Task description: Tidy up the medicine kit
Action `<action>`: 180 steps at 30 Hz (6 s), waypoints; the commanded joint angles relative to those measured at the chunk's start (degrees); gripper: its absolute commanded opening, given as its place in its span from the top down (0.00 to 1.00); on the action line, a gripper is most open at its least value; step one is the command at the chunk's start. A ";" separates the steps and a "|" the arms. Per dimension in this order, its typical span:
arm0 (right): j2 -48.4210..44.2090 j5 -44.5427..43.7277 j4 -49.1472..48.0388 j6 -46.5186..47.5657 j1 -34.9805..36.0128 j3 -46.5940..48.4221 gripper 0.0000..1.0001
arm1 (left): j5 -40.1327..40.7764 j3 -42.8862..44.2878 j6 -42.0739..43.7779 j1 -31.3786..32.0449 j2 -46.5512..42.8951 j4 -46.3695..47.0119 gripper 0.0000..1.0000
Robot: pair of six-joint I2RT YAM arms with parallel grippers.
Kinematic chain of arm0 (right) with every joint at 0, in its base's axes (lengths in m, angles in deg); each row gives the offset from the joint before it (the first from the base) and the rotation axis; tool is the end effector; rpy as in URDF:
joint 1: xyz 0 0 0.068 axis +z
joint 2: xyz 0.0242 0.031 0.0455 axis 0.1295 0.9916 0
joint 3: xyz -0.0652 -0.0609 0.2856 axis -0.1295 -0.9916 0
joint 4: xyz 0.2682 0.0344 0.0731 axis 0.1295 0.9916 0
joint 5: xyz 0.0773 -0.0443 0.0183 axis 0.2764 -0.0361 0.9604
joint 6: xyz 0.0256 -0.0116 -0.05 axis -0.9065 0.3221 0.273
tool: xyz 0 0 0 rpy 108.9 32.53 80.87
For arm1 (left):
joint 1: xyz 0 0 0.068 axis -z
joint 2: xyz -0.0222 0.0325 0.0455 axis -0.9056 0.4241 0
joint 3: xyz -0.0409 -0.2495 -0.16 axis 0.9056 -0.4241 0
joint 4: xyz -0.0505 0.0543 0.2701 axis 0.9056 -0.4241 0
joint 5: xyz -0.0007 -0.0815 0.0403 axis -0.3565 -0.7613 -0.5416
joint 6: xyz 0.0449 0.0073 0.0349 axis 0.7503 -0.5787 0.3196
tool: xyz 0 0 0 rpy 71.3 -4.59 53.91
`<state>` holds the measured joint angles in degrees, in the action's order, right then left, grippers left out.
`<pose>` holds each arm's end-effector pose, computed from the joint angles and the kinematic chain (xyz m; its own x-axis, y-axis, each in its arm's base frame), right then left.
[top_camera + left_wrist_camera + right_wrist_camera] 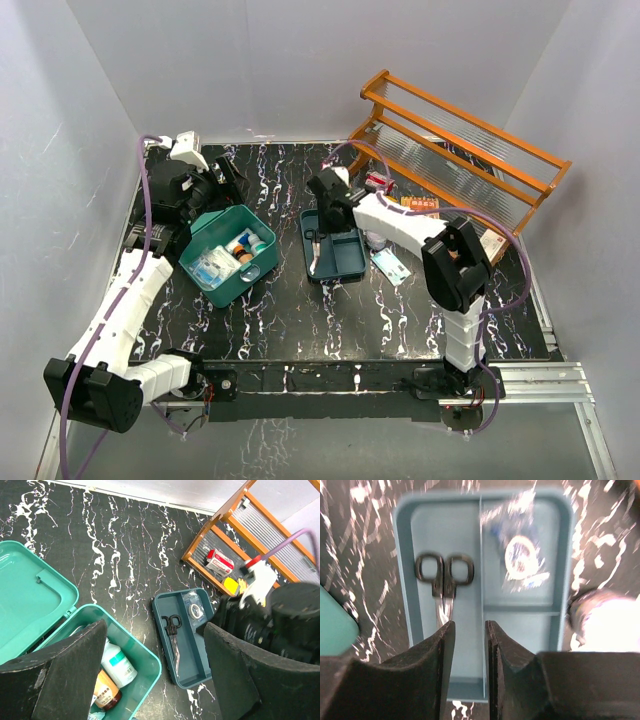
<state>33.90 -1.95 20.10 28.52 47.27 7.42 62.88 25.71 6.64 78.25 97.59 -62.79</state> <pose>0.3523 0.2814 0.2302 -0.8631 -0.0708 -0.5001 -0.1133 0.9920 0.0550 0.2628 -0.0659 0.4099 -0.3066 -0.3336 -0.8915 0.2045 0.8916 -0.4040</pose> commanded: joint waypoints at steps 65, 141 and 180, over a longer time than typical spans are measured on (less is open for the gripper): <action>5.65 -0.64 -0.95 5.62 -9.15 18.43 0.70 | -0.15 0.51 0.94 0.06 -0.87 1.53 0.23; -15.70 3.07 -6.50 5.19 -16.63 -31.82 0.67 | -2.02 -1.28 -0.54 0.08 -0.70 2.76 0.22; -17.21 14.11 -7.22 -7.04 -10.79 -17.71 0.99 | -2.08 -0.57 -0.62 0.06 -0.71 2.59 0.22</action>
<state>14.69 15.34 15.05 24.14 33.90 -13.60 61.17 23.96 5.96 78.25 97.74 -60.85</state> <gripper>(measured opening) 0.031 0.774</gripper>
